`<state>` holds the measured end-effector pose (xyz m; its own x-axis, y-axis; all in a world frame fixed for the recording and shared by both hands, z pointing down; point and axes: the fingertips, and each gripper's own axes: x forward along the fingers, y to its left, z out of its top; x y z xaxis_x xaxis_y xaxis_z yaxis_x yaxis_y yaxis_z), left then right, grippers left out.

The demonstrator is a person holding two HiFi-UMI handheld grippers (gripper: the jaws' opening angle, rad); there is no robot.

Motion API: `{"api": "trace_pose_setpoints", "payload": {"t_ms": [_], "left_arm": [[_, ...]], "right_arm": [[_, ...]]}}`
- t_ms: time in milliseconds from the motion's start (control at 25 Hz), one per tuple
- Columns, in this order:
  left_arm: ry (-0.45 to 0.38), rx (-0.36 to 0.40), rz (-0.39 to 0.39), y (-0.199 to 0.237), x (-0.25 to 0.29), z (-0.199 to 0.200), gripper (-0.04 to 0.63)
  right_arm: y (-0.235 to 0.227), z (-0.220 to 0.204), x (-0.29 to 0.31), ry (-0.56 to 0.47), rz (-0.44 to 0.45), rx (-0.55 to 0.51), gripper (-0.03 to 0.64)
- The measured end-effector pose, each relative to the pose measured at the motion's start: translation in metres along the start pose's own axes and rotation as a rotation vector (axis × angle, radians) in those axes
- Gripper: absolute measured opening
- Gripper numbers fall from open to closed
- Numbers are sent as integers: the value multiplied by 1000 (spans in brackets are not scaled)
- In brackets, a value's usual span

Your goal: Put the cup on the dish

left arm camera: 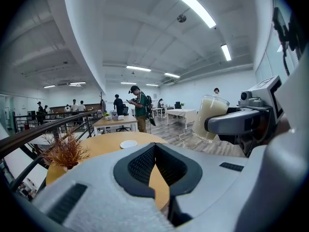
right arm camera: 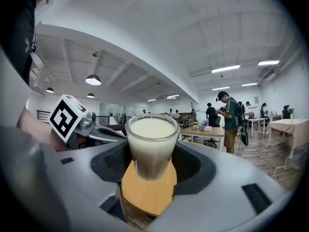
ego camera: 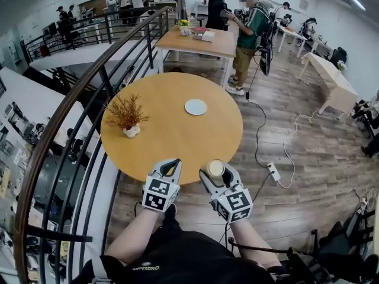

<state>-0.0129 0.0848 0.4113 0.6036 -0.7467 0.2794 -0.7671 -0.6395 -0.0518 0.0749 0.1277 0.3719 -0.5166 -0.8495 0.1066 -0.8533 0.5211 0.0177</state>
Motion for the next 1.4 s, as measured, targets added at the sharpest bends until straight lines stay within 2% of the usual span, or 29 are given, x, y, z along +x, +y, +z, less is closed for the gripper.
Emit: {"api": "trace_pose_setpoints", "payload": {"t_ms": [280,600,840,1120,1400], "left_arm": [[8,12,-38,61,52,15,8],[24,-23,-92,136,113,27,8],[27,-42,-111,188,144,27,8],[32,-61,-132,202,163,27,8],[21,-45,-116,201,174,38,8]], "right_arm": [[-31,8,73,27,-46,28,255],[-64,17,168,81,-90,33,255],[-80,22,218,96,-137,30,255],[-89,19,243,113,-153,36,255],[-103,25,253,63,-137,36,255]]}}
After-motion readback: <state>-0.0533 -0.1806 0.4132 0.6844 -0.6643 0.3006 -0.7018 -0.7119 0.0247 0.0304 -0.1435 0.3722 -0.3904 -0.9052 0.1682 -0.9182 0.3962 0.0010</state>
